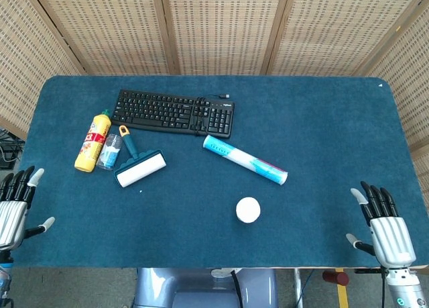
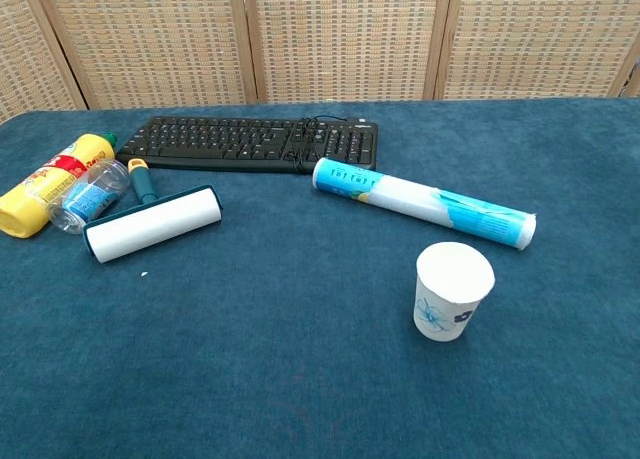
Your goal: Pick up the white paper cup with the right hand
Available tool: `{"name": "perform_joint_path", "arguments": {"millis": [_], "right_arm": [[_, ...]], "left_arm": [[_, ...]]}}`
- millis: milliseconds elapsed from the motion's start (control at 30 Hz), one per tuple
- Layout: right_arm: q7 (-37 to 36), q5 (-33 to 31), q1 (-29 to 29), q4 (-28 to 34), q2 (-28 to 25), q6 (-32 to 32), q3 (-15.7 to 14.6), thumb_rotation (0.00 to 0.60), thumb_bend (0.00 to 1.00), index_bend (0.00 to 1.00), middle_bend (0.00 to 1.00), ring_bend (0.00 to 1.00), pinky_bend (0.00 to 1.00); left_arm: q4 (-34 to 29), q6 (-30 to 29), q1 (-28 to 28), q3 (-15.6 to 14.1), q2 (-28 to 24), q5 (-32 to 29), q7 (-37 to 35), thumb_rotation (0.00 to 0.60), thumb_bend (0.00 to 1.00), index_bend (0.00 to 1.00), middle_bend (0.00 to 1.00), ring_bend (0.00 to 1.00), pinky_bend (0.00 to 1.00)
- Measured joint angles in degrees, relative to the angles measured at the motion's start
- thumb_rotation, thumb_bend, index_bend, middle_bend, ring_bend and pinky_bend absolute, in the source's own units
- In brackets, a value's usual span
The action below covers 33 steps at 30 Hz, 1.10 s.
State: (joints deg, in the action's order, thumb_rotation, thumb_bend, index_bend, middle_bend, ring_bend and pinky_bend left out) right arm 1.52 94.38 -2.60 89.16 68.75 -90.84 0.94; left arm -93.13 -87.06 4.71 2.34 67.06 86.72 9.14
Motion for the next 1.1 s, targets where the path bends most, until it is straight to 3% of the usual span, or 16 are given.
{"name": "perform_joint_path", "arguments": {"millis": [300, 467, 833, 1100], "right_arm": [[-4.19, 2.34, -0.86, 1.46, -0.49, 1.33, -1.40, 0.600, 0.16, 0.21, 0.00, 0.00, 0.03], [-5.49, 4.54, -2.64, 4.47, -0.58, 4.43, -2.60, 0.600, 0.16, 0.26, 0.00, 0.00, 0.03], [9.10, 2.92, -7.01, 15.50, 1.59, 15.54, -2.96, 0.600, 0.17, 0.24, 0.00, 0.00, 0.03], [21.73, -6.79, -10.61, 23.62, 4.11, 22.18, 0.60, 0.600, 0.18, 0.24, 0.00, 0.00, 0.03]], "left_arm": [[-0.27, -0.29, -0.26, 0.17, -0.34, -0.38, -0.54, 0.600, 0.16, 0.00, 0.00, 0.00, 0.00], [-0.37, -0.19, -0.19, 0.18, -0.49, -0.32, -0.58, 0.600, 0.17, 0.00, 0.00, 0.00, 0.00], [-0.23, 0.01, -0.19, 0.21, -0.77, -0.45, -1.73, 0.600, 0.17, 0.00, 0.00, 0.00, 0.00], [-0.08, 0.57, 0.02, 0.26, -0.74, -0.76, -2.05, 0.600, 0.17, 0.00, 0.00, 0.00, 0.00]]}}
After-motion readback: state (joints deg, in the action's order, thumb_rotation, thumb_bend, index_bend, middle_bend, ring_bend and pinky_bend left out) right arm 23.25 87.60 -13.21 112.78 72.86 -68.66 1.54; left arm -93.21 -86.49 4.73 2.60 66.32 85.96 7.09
